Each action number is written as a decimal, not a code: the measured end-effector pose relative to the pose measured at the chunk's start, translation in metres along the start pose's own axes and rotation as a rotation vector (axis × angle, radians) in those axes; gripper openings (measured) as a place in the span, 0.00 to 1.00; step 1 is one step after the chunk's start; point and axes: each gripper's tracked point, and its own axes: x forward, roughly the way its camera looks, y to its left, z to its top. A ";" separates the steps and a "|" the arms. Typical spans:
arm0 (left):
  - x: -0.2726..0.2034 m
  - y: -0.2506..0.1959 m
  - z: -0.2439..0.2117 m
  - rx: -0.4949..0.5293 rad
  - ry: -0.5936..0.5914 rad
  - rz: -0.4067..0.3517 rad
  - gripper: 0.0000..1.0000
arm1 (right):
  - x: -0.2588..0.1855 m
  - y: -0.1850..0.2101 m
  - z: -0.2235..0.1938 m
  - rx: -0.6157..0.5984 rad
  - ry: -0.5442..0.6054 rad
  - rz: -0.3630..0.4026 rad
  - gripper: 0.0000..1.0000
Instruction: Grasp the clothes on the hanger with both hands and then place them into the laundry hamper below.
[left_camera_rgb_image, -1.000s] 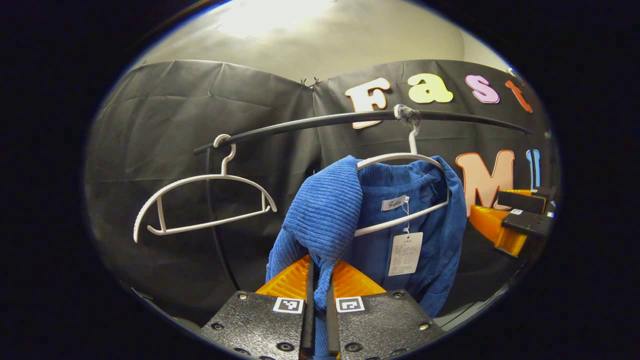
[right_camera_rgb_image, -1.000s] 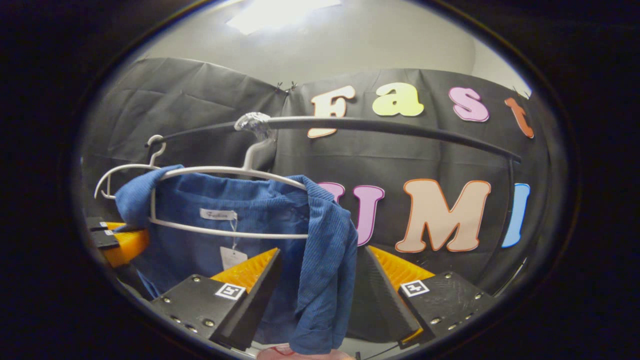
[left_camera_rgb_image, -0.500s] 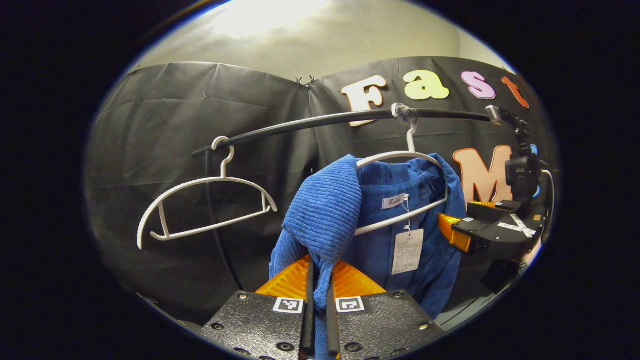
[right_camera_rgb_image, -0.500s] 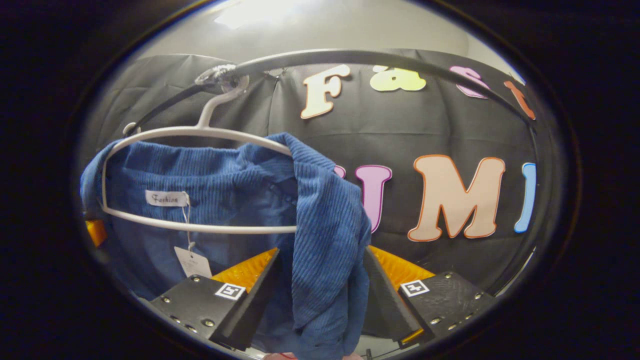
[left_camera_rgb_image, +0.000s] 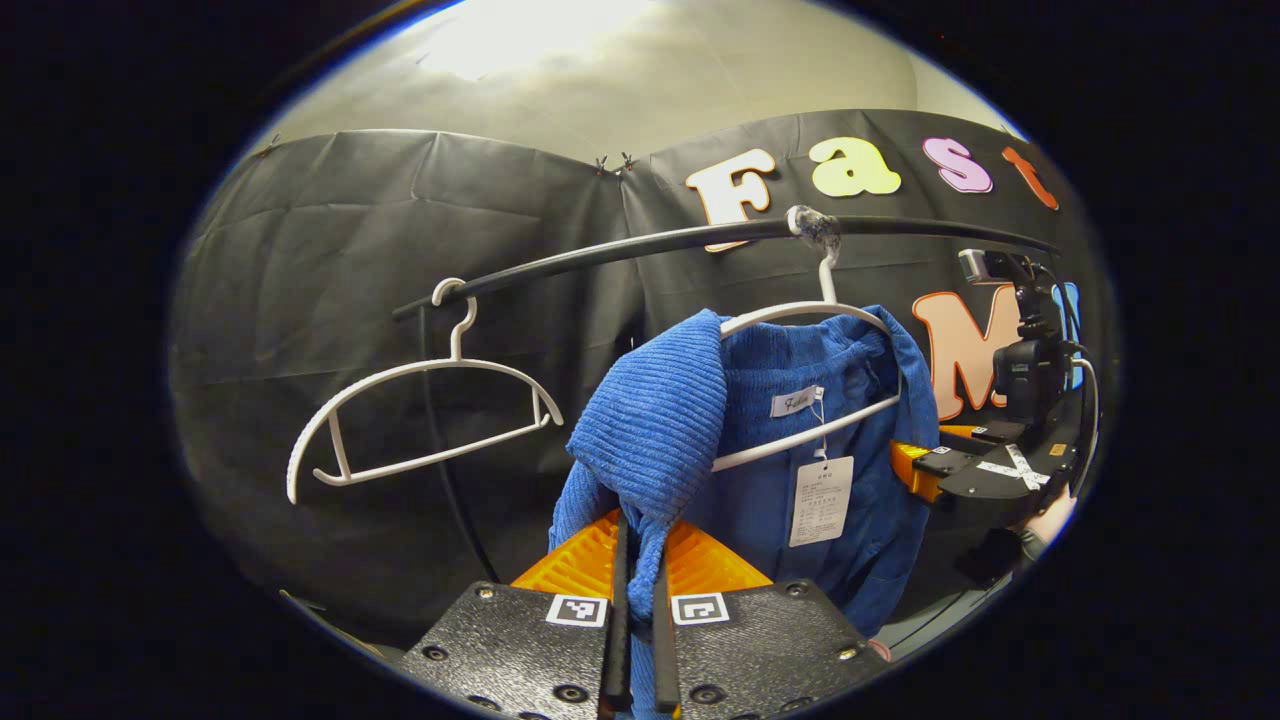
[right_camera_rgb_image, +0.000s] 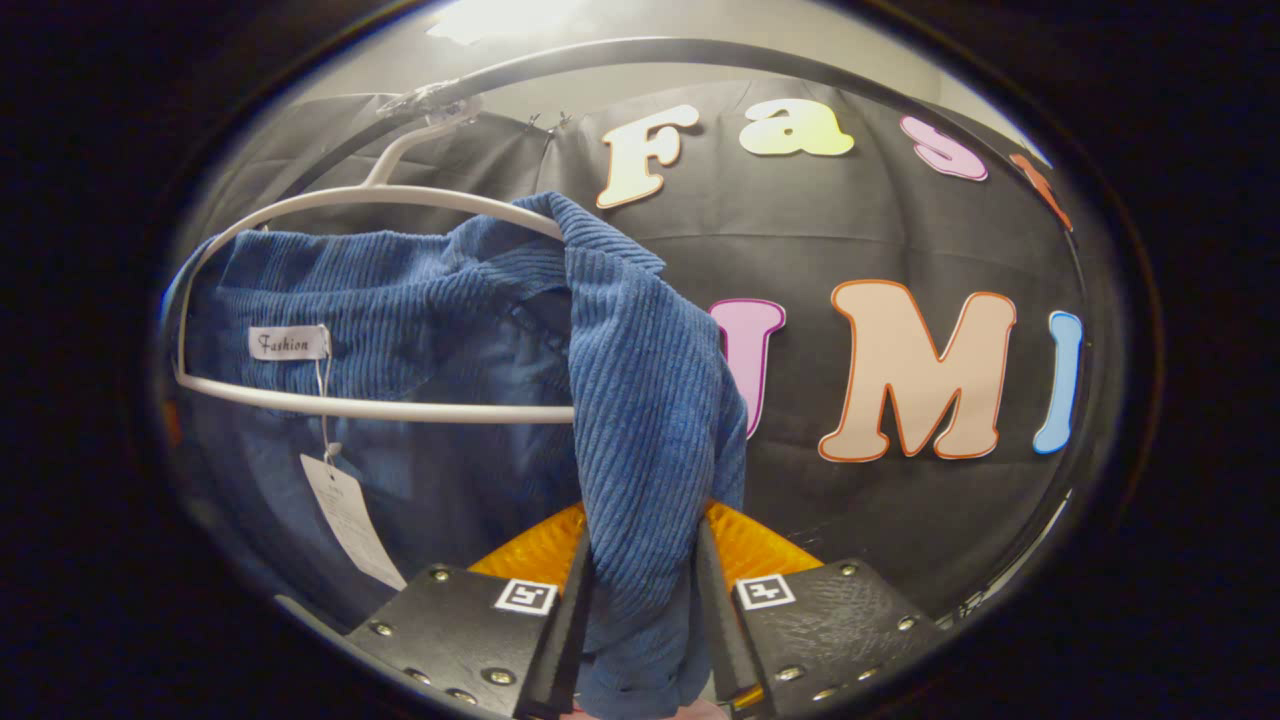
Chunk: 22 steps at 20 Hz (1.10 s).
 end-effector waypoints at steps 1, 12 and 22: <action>-0.001 0.000 0.000 0.000 0.000 0.003 0.10 | 0.002 -0.001 -0.002 -0.011 0.010 -0.001 0.47; -0.008 0.009 0.005 -0.088 0.030 -0.052 0.10 | -0.005 -0.036 0.009 -0.024 0.032 -0.092 0.05; -0.021 0.019 0.032 -0.212 0.035 -0.162 0.09 | -0.007 -0.076 0.042 -0.012 -0.030 -0.164 0.05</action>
